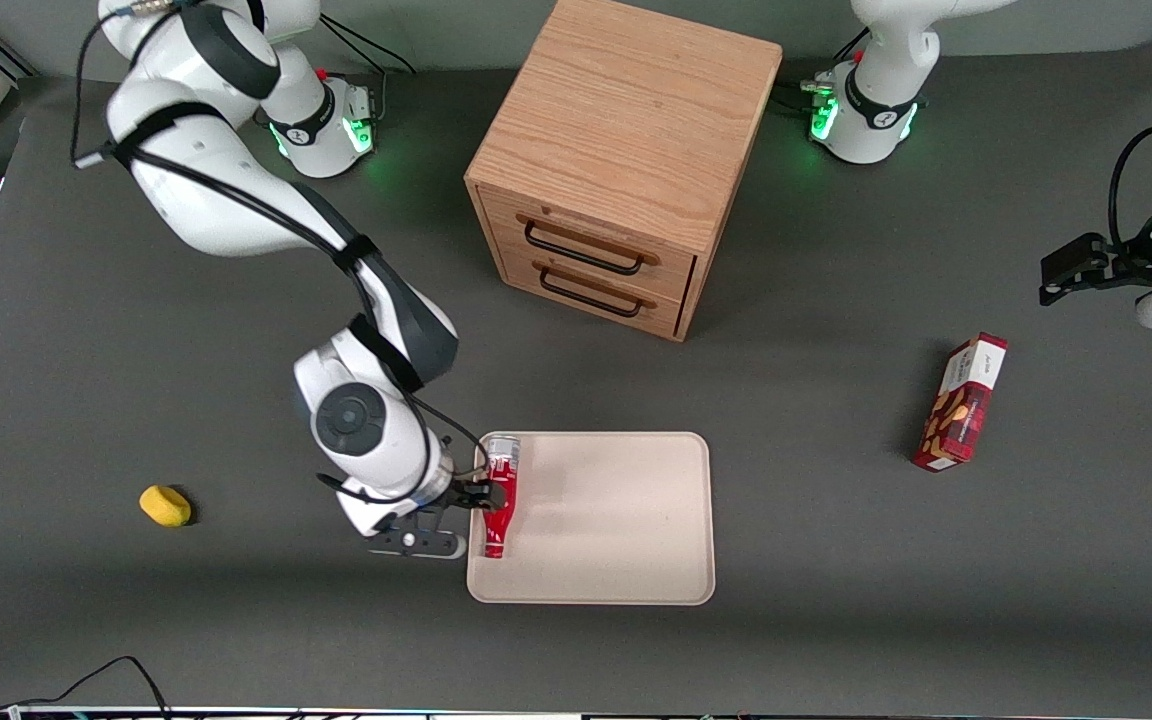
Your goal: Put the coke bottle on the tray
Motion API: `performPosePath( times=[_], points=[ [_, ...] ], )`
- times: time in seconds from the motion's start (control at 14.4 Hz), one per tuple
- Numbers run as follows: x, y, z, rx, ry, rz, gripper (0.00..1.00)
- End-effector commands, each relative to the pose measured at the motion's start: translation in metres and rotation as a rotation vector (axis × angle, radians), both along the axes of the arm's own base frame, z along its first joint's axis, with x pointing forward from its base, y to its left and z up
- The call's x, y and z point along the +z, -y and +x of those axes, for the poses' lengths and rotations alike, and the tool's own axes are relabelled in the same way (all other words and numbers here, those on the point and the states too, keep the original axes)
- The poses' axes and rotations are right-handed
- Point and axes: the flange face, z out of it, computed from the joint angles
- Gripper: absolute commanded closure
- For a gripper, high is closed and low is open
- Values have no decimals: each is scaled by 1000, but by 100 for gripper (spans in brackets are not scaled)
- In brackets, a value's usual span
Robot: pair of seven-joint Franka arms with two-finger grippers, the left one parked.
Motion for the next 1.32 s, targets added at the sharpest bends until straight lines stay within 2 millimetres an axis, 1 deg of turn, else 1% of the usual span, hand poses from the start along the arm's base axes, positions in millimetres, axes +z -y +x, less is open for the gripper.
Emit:
performPosePath(
  times=[0.0, 0.14, 0.28, 0.35, 0.42, 0.48, 0.62, 0.69, 0.76, 0.9, 1.04, 1.11, 1.25],
  points=[
    [83, 25, -19, -18, -23, -75, 0],
    [133, 45, -31, -11, -41, -123, 0],
    [182, 73, -48, -8, -105, -92, 0],
    [209, 90, -58, 3, -132, -78, 0],
    [238, 117, -70, -20, -148, -102, 0],
    [263, 140, -82, -57, -164, -112, 0],
    [304, 168, -110, -95, -210, -96, 0],
    [319, 182, -125, -111, -230, -105, 0],
    [328, 187, -141, -114, -243, -110, 0],
    [347, 217, -167, -137, -243, -81, 0],
    [348, 245, -190, -163, -250, -25, 0],
    [347, 253, -202, -174, -239, -20, 0],
    [336, 251, -225, -178, -213, -26, 0]
  ],
)
